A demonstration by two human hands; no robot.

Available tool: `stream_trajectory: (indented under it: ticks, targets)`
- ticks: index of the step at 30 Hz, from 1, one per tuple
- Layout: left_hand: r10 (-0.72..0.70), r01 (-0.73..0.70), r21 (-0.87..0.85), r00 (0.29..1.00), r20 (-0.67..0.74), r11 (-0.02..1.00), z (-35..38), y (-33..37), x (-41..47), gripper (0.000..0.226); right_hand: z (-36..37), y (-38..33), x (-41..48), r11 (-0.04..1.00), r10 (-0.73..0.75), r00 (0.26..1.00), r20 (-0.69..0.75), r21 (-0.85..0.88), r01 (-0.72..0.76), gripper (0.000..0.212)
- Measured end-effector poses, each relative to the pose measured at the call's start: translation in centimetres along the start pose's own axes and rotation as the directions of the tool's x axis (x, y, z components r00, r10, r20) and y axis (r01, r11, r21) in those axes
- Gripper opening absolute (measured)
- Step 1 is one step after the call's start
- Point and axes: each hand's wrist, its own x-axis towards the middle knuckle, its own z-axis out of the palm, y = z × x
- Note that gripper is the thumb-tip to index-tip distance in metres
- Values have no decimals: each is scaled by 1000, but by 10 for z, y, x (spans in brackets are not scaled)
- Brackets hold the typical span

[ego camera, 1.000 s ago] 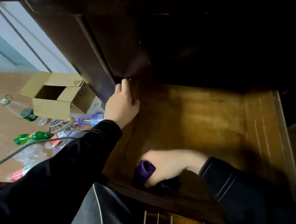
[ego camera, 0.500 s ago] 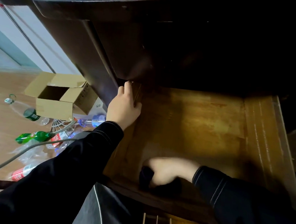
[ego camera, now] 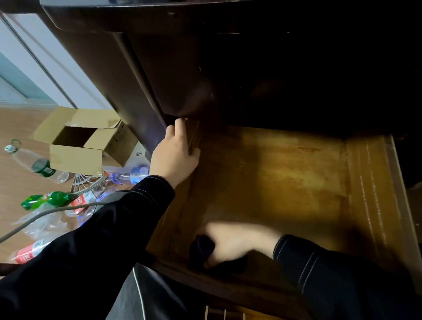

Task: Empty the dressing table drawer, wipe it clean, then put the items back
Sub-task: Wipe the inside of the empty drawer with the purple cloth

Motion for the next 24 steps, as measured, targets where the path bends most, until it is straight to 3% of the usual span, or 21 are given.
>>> stream_trajectory:
  ticks: [2, 5, 8, 11, 16, 18, 22, 24]
  targets:
    - [-4, 4, 0, 1000, -1, 1000, 0, 0, 0, 71, -12, 3, -6, 999, -17, 996, 83, -47, 21, 19]
    - [-4, 4, -7, 1000, -6, 1000, 0, 0, 0, 69, -25, 12, -20, 989, 54, 974, 220, -145, -22, 29]
    - [5, -5, -8, 1000, -1, 1000, -1, 0, 0, 70, -15, 15, -16, 976, 86, 981, 172, -213, -48, 24]
    - [6, -6, -14, 1000, -3, 1000, -1, 0, -1, 70, -9, 11, -11, 974, 18, 993, 118, -226, 9, 22]
    - [3, -3, -10, 1000, -13, 1000, 0, 1, -1, 67, -28, 15, -32, 995, -94, 979, 180, -15, 99, 28]
    - [-2, 2, -14, 1000, -6, 1000, 0, 1, 0, 68, -23, 17, -28, 998, -56, 986, 158, 8, 55, 26]
    - [0, 0, -7, 1000, -6, 1000, -1, 0, 0, 70, -11, 16, -10, 985, 95, 978, 187, -160, -65, 20]
    - [4, -4, -9, 1000, -6, 1000, -1, 0, -1, 69, -19, 17, -18, 994, 51, 976, 212, -107, -29, 22]
